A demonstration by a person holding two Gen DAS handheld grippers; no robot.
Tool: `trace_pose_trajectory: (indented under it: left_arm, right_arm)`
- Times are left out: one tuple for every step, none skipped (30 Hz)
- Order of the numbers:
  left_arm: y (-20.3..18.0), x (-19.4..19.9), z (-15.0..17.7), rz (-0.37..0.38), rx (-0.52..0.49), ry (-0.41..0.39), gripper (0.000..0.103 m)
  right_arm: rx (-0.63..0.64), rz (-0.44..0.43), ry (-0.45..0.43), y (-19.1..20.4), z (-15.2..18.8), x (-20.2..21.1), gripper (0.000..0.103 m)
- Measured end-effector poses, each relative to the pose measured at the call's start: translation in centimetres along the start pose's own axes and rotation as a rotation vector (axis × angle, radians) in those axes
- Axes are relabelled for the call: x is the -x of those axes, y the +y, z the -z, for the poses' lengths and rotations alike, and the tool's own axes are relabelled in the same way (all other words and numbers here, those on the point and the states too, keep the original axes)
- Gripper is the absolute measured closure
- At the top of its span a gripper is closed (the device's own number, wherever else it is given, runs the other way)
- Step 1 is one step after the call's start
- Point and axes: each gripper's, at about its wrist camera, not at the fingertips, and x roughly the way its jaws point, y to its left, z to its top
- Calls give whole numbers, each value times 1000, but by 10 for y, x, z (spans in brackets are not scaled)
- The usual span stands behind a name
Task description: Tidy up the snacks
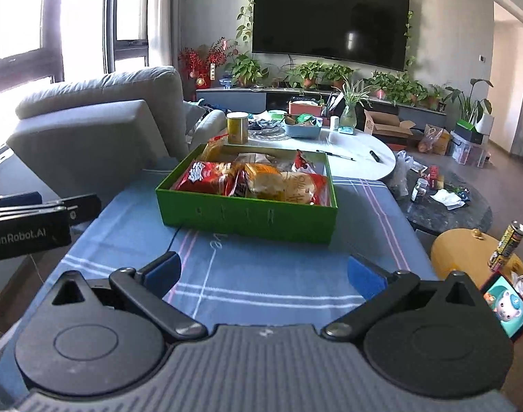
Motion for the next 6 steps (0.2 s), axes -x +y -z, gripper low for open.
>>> trace_pose_trajectory:
  left_arm:
    - [0, 3, 1, 1, 5, -1, 14]
    - [1, 5, 1, 2, 6, -4, 14]
    - [0, 8, 1, 4, 3, -13, 14]
    - [-1, 11, 1, 4, -2, -22, 14]
    - [-2, 13, 0, 2, -9, -29, 14]
    - [-2, 15, 0, 0, -14, -34, 14]
  right_arm:
    - [1, 4, -4, -1, 2, 3, 0]
    - [2, 8, -7, -1, 4, 5, 0]
    - [1, 9, -10, -2, 4, 6, 0]
    - [-4, 8, -16, -2, 4, 8, 0]
    - [-10, 7, -21, -3, 3, 9, 0]
    - [-16, 6, -27, -5, 3, 11, 0]
